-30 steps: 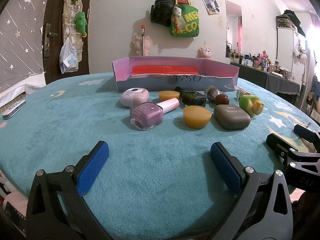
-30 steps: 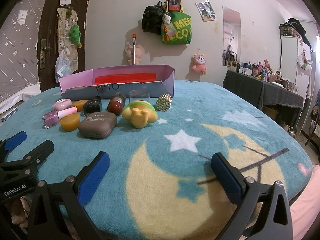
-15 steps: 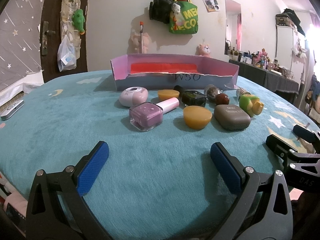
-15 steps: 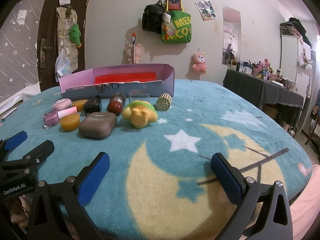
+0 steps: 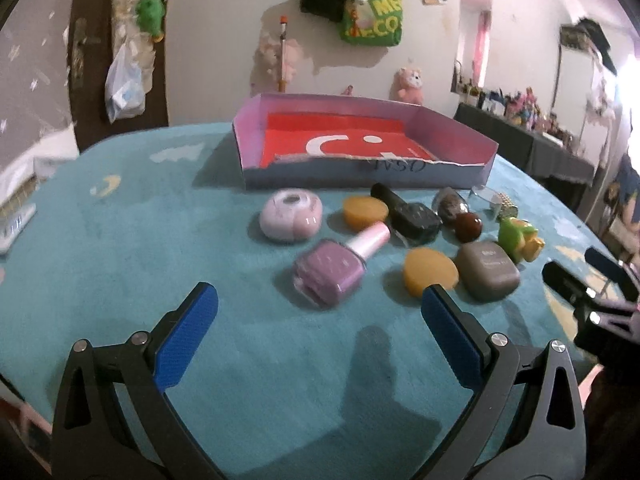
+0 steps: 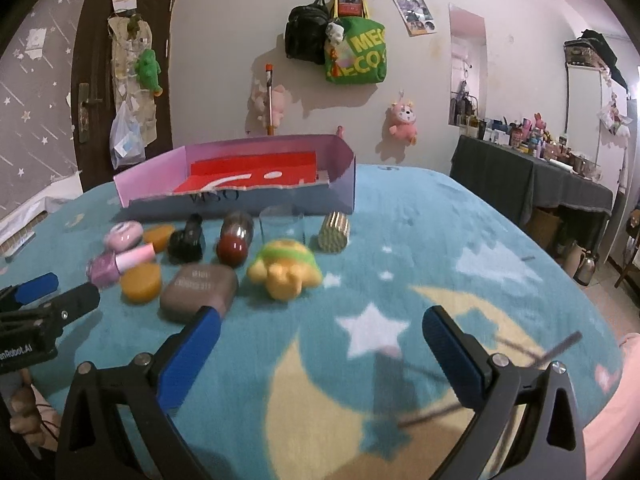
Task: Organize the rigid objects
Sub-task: 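Move the right tool to the green-yellow toy while the left tool approaches the purple nail polish, then close the right tool on the toy while the left tool grasps the nail polish bottle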
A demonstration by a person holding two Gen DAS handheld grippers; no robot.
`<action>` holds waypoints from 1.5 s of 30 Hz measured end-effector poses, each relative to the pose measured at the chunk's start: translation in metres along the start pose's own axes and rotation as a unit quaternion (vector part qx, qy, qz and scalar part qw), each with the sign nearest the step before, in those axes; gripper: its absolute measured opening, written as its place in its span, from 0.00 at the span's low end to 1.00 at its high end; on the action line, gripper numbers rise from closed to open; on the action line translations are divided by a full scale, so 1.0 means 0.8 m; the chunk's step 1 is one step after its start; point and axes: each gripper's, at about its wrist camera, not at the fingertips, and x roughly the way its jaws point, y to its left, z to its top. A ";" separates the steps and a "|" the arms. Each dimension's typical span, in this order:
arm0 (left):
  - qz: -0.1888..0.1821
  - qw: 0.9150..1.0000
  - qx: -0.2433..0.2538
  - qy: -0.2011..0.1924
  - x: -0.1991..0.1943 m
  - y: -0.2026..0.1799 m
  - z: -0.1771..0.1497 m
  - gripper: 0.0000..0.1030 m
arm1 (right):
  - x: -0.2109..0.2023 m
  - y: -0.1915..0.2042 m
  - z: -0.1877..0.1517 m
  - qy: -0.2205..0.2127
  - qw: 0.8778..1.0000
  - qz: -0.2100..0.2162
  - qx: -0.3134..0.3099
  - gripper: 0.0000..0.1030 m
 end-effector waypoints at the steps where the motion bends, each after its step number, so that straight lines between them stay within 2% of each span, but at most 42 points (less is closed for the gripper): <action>1: -0.001 1.000 0.007 0.001 0.001 0.002 0.006 1.00 | 0.001 0.000 0.004 0.001 1.000 0.000 0.002 1.00; 5: -0.018 0.999 0.031 0.014 0.014 0.011 0.026 1.00 | 0.015 -0.007 0.022 0.017 1.000 0.004 0.014 1.00; 12: -0.058 0.993 0.076 0.074 0.040 0.012 0.040 0.96 | 0.043 -0.009 0.048 0.064 0.998 0.010 0.023 1.00; 14: -0.072 0.990 0.082 0.090 0.047 0.012 0.043 0.87 | 0.049 -0.009 0.052 0.077 0.997 0.010 0.021 1.00; 16: -0.077 0.988 0.092 0.102 0.052 0.012 0.046 0.82 | 0.054 -0.006 0.055 0.088 0.996 0.011 0.017 1.00; 21: -0.091 0.984 0.103 0.113 0.060 0.014 0.054 0.78 | 0.066 -0.001 0.059 0.109 0.994 0.015 0.008 0.95; 25: -0.106 0.978 0.123 0.128 0.069 0.007 0.052 0.62 | 0.076 -0.001 0.056 0.129 0.991 0.032 0.012 0.85; 26: -0.110 0.976 0.127 0.135 0.072 0.005 0.051 0.51 | 0.077 0.000 0.056 0.130 0.991 0.038 0.012 0.82; 27: -0.113 0.976 0.130 0.137 0.074 0.003 0.050 0.50 | 0.077 0.000 0.055 0.131 0.990 0.044 0.012 0.80; 29: -0.125 0.974 0.131 0.135 0.072 0.001 0.050 0.38 | 0.078 0.004 0.054 0.133 0.989 0.062 0.008 0.68; 30: -0.124 0.974 0.132 0.134 0.072 -0.001 0.050 0.38 | 0.079 0.004 0.053 0.135 0.988 0.076 0.009 0.63; 31: -0.122 0.975 0.132 0.133 0.072 -0.002 0.050 0.38 | 0.080 0.003 0.052 0.140 0.985 0.099 0.017 0.52; 32: -0.120 0.975 0.134 0.131 0.071 -0.002 0.049 0.38 | 0.081 0.002 0.051 0.144 0.983 0.114 0.025 0.48; 38: -0.118 0.978 0.124 0.116 0.055 -0.005 0.049 0.37 | 0.072 0.003 0.053 0.138 0.983 0.120 0.028 0.48; 45: -0.108 0.986 0.091 0.089 0.038 -0.013 0.054 0.37 | 0.062 -0.007 0.075 0.123 0.983 0.134 0.029 0.48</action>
